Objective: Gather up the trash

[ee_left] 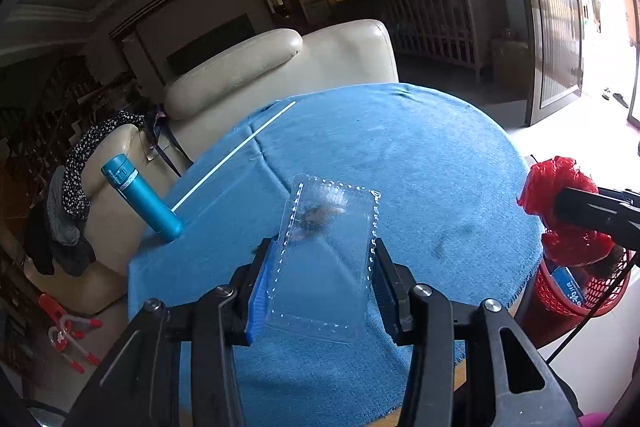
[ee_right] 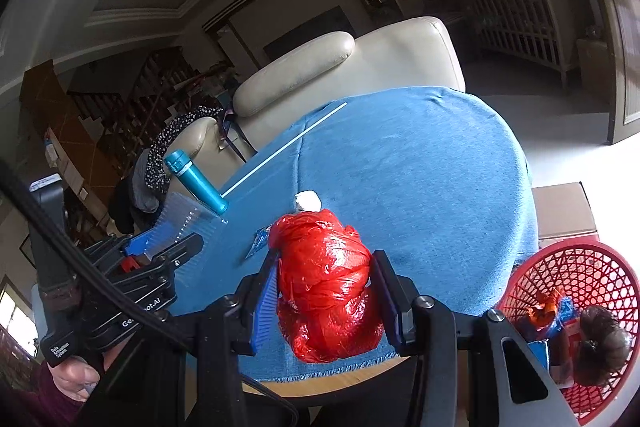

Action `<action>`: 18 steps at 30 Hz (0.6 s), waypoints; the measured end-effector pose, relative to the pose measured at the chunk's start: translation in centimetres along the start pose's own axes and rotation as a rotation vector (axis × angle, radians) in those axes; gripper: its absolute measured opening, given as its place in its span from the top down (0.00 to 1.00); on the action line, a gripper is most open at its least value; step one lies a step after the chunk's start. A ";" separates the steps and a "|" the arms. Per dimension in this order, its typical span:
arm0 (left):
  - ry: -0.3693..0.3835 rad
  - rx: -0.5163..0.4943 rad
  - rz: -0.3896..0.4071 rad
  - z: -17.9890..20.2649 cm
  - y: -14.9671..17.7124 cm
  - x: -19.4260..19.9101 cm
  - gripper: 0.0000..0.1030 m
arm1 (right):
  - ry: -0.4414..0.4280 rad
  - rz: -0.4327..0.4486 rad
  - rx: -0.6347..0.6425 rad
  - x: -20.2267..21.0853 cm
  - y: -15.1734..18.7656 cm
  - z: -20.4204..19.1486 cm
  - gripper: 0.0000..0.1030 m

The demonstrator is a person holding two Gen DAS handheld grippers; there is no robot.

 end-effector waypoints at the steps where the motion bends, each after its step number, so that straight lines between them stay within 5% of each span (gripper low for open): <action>1: 0.000 -0.004 0.002 0.1 0.0 0.0 0.53 | 0.000 0.003 -0.002 0.2 0.0 0.1 0.54; 18: 0.012 -0.043 0.015 1.9 -0.4 0.7 0.53 | 0.004 0.033 -0.022 1.8 0.0 0.9 0.54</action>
Point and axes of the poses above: each gripper's, at about its wrist camera, not at the fingertips, and x roughly against the way its jaws point, z to its right, y to its underside, the point moved 1 cm from there along -x, roughly the way its jaws point, and after that the axes turned 6 degrees about -y, right-handed, at the moved point
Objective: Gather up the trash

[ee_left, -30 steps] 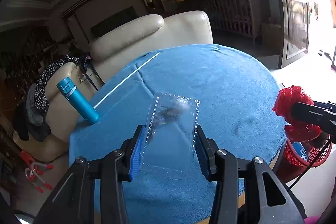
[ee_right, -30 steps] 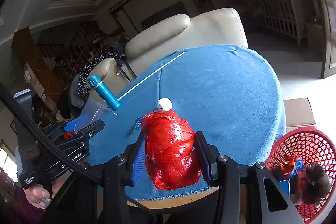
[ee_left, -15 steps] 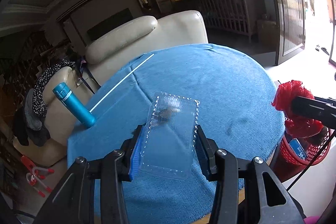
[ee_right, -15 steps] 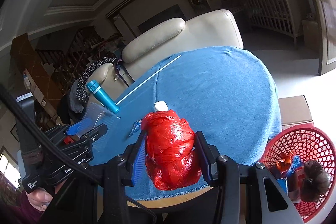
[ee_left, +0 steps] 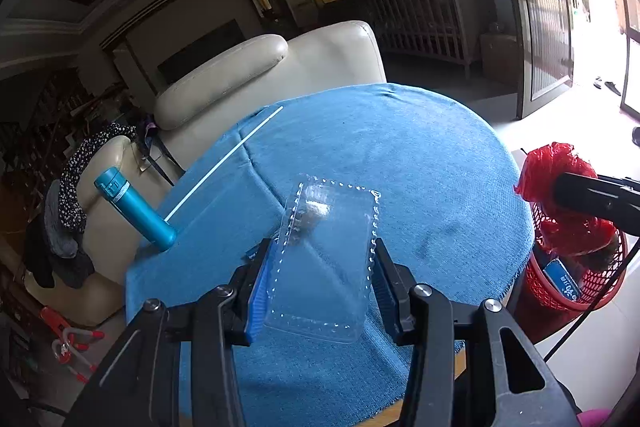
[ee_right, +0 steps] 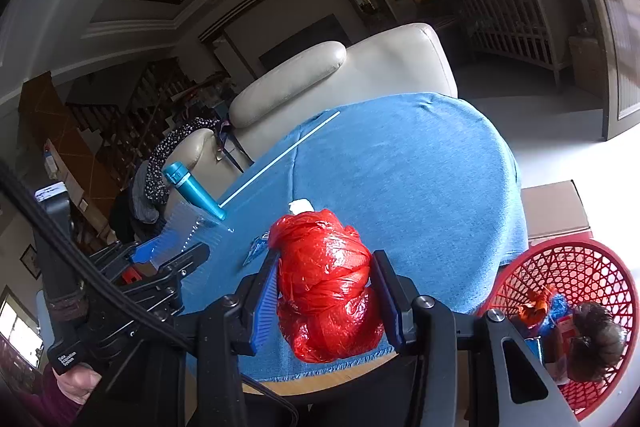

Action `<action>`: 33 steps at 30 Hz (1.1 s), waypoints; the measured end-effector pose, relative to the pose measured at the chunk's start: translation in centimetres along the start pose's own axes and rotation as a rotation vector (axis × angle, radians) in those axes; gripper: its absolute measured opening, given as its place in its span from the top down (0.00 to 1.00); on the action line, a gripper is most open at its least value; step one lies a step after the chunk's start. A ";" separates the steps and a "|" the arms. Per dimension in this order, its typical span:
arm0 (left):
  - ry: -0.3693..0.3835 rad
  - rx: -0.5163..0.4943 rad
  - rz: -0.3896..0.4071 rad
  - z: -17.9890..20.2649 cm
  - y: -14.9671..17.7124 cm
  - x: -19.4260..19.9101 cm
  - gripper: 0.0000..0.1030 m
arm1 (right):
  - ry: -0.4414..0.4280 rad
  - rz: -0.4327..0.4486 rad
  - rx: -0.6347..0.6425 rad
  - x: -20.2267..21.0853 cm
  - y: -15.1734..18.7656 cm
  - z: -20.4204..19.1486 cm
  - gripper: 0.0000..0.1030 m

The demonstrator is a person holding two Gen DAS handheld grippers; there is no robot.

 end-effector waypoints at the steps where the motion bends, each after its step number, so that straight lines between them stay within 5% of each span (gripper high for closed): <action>1: 0.001 -0.002 0.000 0.1 0.0 0.0 0.53 | 0.000 0.001 -0.002 0.1 0.0 0.1 0.54; 33: 0.010 -0.044 0.037 1.5 -0.9 1.4 0.53 | -0.001 0.037 0.000 2.1 -0.3 0.2 0.54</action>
Point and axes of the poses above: each gripper's, at about its wrist camera, not at the fingertips, and x roughly against the way its jaws point, z to its right, y to its underside, the point moved 1 cm from there along -x, roughly the way its jaws point, and after that the axes turned 6 degrees about -y, right-handed, at the moved point
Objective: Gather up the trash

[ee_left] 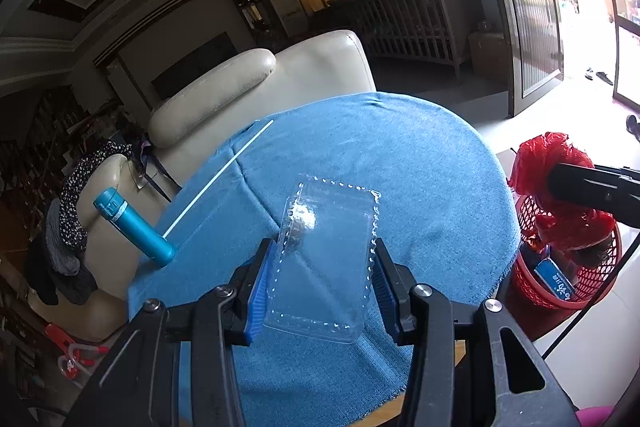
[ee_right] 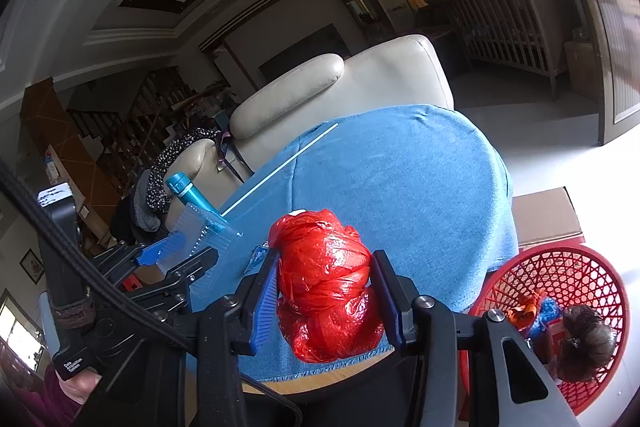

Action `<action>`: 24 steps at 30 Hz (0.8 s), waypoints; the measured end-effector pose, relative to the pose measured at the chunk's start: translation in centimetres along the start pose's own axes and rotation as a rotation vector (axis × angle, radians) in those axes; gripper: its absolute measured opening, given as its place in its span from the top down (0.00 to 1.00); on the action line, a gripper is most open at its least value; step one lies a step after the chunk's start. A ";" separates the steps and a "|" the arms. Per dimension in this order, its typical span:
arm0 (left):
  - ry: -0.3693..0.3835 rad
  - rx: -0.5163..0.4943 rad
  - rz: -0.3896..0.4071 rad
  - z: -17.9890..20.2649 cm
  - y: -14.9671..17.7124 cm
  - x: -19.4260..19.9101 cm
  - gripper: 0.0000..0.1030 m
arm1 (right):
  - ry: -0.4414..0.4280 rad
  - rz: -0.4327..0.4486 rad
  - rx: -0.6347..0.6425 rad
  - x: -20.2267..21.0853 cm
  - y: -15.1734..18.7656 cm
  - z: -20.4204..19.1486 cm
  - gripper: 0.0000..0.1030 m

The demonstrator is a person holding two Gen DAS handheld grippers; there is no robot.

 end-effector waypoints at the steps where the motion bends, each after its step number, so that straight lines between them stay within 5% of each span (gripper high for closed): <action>1: 0.001 -0.001 0.000 0.1 0.0 0.0 0.53 | 0.000 0.002 -0.001 0.1 0.0 0.0 0.54; 24: 0.031 -0.023 0.002 1.3 -0.2 0.0 0.53 | 0.020 0.023 -0.028 1.3 -0.1 1.0 0.54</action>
Point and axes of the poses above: each gripper's, at about its wrist camera, not at the fingertips, and x roughly against the way its jaws point, z to its right, y to its underside, the point moved 1 cm from there along -x, roughly the way its jaws point, and after that the axes turned 6 degrees about -y, right-handed, at the moved point
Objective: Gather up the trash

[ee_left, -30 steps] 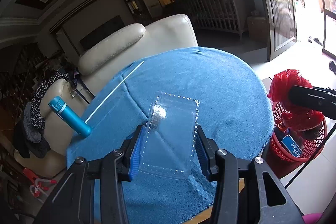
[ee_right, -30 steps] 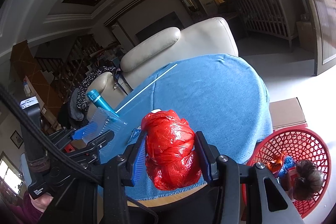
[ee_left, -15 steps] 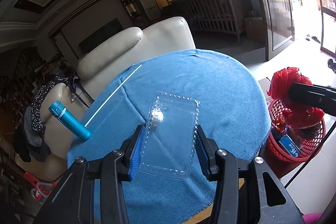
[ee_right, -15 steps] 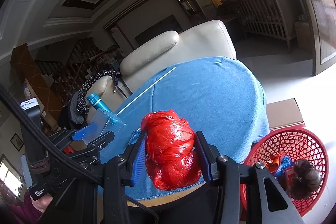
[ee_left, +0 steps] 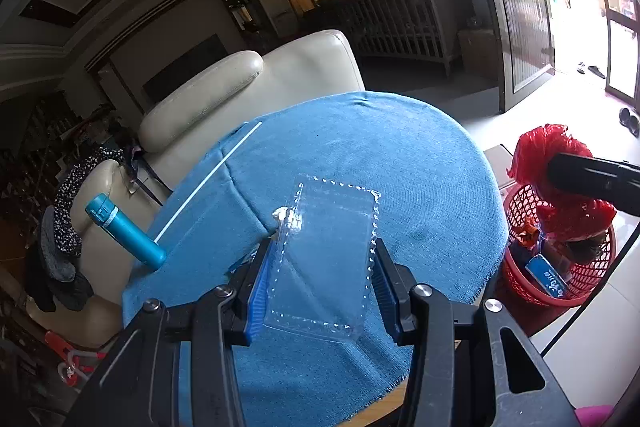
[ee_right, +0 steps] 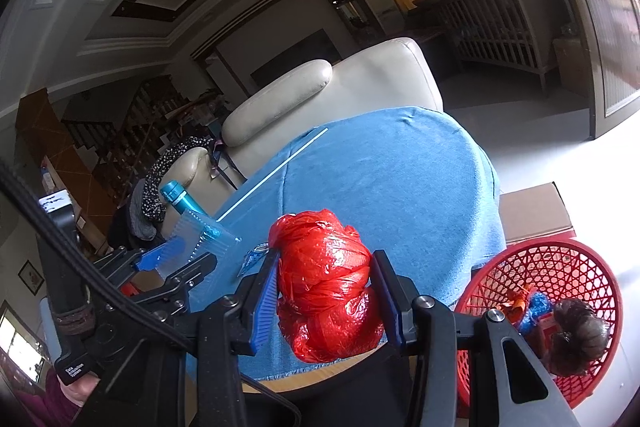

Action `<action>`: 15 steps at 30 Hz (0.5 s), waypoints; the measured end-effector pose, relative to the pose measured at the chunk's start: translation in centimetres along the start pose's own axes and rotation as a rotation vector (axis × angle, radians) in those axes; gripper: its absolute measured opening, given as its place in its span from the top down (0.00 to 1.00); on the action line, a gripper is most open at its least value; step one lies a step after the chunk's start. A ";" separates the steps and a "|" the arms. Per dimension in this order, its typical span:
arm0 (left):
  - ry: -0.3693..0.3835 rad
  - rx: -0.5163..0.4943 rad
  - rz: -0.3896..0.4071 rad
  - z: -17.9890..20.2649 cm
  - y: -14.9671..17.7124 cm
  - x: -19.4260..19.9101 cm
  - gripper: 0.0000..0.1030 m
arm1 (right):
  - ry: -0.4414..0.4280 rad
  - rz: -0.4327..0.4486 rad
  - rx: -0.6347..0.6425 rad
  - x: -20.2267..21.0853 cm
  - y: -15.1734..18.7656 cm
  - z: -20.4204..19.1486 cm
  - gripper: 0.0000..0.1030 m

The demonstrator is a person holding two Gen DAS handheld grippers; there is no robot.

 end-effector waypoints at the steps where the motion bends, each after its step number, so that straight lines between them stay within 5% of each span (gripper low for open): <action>1: 0.002 -0.001 0.001 0.1 0.0 0.1 0.53 | 0.001 0.003 -0.001 0.1 0.0 0.0 0.54; 15: 0.012 -0.032 0.024 1.6 -0.4 1.0 0.53 | 0.011 0.029 -0.021 1.4 0.1 0.9 0.54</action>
Point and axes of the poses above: each gripper's, at about its wrist camera, not at the fingertips, and x roughly against the way its jaws point, z to its right, y to its underside, the point moved 1 cm from there along -x, roughly the way its jaws point, and after that the axes turned 6 degrees about -y, right-handed, at the moved point
